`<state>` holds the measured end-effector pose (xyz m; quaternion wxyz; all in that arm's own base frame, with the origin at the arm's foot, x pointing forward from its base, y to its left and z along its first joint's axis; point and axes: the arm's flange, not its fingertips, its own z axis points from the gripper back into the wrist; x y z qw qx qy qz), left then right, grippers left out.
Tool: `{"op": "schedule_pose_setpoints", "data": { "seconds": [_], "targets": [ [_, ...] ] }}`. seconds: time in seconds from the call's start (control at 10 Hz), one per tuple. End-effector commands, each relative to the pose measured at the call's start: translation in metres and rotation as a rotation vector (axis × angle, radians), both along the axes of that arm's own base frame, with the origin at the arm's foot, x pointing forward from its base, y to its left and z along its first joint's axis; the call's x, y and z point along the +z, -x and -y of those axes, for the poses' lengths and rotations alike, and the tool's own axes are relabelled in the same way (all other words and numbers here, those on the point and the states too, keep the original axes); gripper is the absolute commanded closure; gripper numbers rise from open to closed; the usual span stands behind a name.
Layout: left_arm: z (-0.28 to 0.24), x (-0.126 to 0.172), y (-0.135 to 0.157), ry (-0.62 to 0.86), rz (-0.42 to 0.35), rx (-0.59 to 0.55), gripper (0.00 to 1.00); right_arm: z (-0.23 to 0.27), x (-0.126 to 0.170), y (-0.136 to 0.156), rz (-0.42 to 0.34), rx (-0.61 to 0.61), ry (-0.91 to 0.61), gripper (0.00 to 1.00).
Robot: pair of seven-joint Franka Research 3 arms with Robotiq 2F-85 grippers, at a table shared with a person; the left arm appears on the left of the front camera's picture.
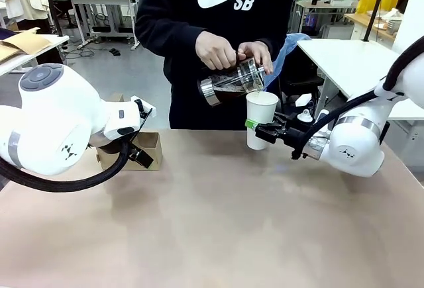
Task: Pour a drink into a cup and package it in a carrier.
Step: When a person places the Paper Cup Lid on the 600 ml Paper Cup , lift the 600 ml Paper Cup.
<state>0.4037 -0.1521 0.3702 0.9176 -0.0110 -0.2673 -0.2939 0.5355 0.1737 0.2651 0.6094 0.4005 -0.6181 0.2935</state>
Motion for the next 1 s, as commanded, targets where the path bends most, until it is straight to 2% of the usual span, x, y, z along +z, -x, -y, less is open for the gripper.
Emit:
{"op": "schedule_pose_setpoints", "data": {
  "seconds": [0.0, 0.9],
  "targets": [
    [-0.0002, 0.0002, 0.0001, 0.002, 0.000, 0.000, 0.00, -0.0016, 0.0031, 0.0035, 0.009, -0.016, 0.004, 0.20],
    [-0.0002, 0.0002, 0.0001, 0.002, 0.000, 0.000, 0.00, -0.0016, 0.0031, 0.0035, 0.009, -0.016, 0.004, 0.20]
  ]
}}
